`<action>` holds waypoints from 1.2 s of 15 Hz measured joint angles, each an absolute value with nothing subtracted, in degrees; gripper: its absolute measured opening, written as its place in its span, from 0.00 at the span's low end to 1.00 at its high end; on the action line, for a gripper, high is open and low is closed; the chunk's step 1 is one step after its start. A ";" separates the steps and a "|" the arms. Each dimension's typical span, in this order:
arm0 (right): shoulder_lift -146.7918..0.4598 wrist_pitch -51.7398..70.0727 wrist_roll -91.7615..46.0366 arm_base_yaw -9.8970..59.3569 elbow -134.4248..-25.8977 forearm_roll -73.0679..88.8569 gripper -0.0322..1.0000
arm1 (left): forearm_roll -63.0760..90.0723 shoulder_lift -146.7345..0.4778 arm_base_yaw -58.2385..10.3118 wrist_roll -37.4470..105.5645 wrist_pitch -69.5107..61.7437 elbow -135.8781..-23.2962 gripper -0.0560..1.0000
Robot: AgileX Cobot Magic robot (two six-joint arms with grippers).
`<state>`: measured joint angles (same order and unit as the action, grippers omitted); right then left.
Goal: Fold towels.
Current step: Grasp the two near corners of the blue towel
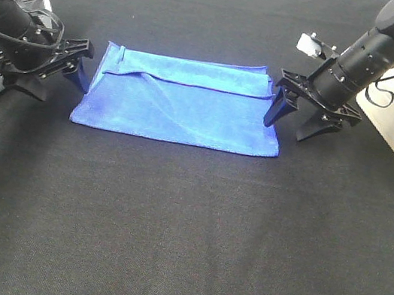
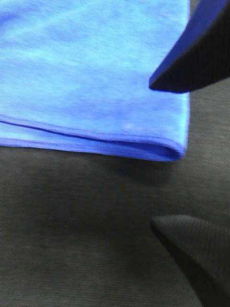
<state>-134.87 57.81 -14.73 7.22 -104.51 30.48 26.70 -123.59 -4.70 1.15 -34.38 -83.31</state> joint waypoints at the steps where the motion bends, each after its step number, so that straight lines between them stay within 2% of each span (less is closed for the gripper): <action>1: -135.10 57.30 -14.84 7.22 -104.51 30.54 0.69 | 27.39 -124.68 -4.93 1.32 -33.23 -83.31 0.72; 8: -138.25 54.43 -16.16 7.22 -104.51 34.66 0.69 | 30.19 -129.09 -8.02 4.35 -30.02 -84.86 0.72; 10: -139.11 54.43 -16.84 7.22 -104.62 38.27 0.68 | 31.46 -130.69 -8.31 4.41 -30.42 -87.20 0.70; 11: -139.46 54.43 -17.13 7.22 -104.74 39.25 0.63 | 32.20 -131.26 -8.31 4.41 -30.60 -88.12 0.62; 12: -140.03 54.20 -17.53 7.22 -104.74 39.59 0.50 | 32.60 -131.72 -8.31 4.41 -30.88 -88.64 0.47; 16: -140.89 54.60 -17.02 7.22 -104.68 40.39 0.06 | 32.66 -132.07 -8.37 4.41 -33.06 -88.64 0.09; 18: -140.89 55.23 -15.87 7.22 -104.56 40.39 0.03 | 31.80 -131.61 -8.37 4.41 -35.41 -88.64 0.06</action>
<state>-140.89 55.23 -15.87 7.22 -104.56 40.39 31.80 -131.61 -8.37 4.41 -35.41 -88.64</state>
